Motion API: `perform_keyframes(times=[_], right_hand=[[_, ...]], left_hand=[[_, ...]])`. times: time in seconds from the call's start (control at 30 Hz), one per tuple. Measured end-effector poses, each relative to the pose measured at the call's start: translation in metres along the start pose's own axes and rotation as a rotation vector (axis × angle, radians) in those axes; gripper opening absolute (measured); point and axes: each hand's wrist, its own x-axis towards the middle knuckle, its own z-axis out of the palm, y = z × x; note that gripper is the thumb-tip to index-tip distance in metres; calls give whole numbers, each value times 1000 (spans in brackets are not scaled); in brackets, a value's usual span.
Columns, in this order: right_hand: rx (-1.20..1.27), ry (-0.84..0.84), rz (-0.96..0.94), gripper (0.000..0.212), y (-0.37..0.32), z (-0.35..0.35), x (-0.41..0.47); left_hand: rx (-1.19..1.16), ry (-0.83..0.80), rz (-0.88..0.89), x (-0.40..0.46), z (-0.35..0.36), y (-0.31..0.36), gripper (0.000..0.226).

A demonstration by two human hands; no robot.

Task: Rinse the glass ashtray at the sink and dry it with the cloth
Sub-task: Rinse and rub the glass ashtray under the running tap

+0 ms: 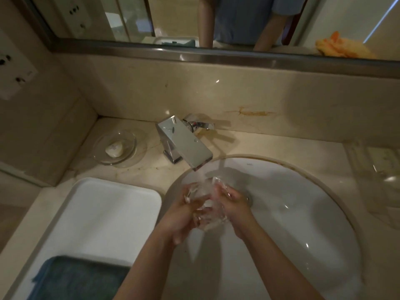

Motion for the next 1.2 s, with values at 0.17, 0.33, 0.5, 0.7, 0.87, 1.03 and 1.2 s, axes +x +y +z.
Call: perform_keyframes(times=[0.17, 0.33, 0.5, 0.7, 0.87, 1.03, 1.2], right_hand=[[-199, -8, 1, 32, -5, -5, 5], [-302, -79, 53, 27, -21, -16, 13], [-253, -152, 58, 22, -23, -13, 11], [-124, -123, 135, 29, -24, -13, 12], [-105, -113, 116, 29, -26, -15, 11], [-95, -152, 153, 34, -31, -15, 9], [-79, -147, 155, 28, -30, -16, 10]], left_hand=[[35, 20, 1, 4, -3, -3, 44], [-136, 7, -2, 4, -2, -4, 56], [-255, -97, 7, 4, 2, 2, 73], [-374, -178, -14, 1, -1, 5, 79], [-442, -219, -2, 0, -3, 4, 78], [-424, -226, 10, -2, -1, 7, 77], [-162, -115, 77, -2, 8, 11, 41]])
